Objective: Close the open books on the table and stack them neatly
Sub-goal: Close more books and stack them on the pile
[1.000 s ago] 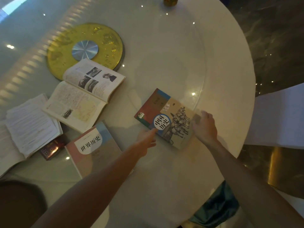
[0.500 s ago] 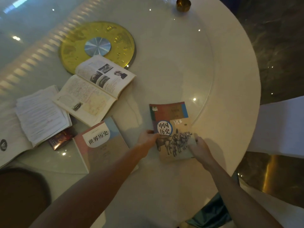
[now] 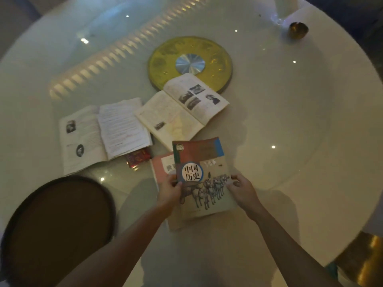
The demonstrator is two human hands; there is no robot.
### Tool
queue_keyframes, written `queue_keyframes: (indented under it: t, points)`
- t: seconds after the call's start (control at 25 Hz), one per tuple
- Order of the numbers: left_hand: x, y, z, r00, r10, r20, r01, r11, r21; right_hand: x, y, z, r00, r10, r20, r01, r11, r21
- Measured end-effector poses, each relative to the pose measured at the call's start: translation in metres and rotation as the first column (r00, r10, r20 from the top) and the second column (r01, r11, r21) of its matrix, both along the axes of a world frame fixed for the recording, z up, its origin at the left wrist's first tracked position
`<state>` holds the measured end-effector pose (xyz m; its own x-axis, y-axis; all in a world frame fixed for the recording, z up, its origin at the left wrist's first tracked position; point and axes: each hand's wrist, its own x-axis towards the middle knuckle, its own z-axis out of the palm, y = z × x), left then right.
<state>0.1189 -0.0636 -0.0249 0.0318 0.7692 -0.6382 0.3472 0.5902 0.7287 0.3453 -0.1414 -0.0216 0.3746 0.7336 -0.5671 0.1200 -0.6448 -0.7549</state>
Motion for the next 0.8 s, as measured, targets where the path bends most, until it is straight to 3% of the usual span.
queue_keyframes:
  t: [0.16, 0.28, 0.4, 0.48, 0.56, 0.6, 0.72, 0.8]
  points:
    - [-0.048, -0.01, -0.015, 0.996, 0.043, -0.084, -0.047, 0.998, -0.044, -0.043, 0.017, -0.011, 0.965, 0.2, 0.168, -0.182, 0.976, -0.12]
    - [-0.057, -0.017, -0.019, 0.98, -0.054, -0.191, 0.057, 0.998, 0.012, -0.052, 0.015, -0.018, 0.905, 0.28, 0.321, -0.244, 0.958, -0.149]
    - [-0.062, -0.013, -0.015, 0.868, -0.211, -0.449, 0.278, 0.957, 0.087, -0.057, 0.019, -0.017, 0.844, 0.357, 0.4, -0.301, 0.933, -0.197]
    - [-0.066, -0.002, -0.016, 0.784, -0.226, -0.578, 0.372, 0.917, 0.146, -0.055, 0.025, -0.015, 0.762, 0.408, 0.503, -0.313, 0.912, -0.266]
    - [-0.062, 0.024, -0.012, 0.839, -0.186, -0.512, 0.334, 0.918, 0.215, -0.044, 0.043, -0.01, 0.708, 0.378, 0.597, -0.263, 0.925, -0.274]
    - [-0.056, 0.041, -0.009, 0.891, -0.159, -0.425, 0.274, 0.935, 0.223, -0.035, 0.058, -0.008, 0.737, 0.336, 0.587, -0.232, 0.941, -0.247]
    - [-0.03, 0.102, 0.0, 0.978, -0.048, -0.201, 0.078, 0.987, 0.14, -0.008, 0.125, 0.002, 0.947, 0.065, 0.316, -0.045, 0.996, -0.071]
    - [-0.014, 0.138, 0.006, 0.995, 0.062, -0.077, -0.061, 0.998, 0.012, 0.006, 0.171, 0.007, 0.985, -0.066, 0.16, 0.064, 0.998, 0.016]
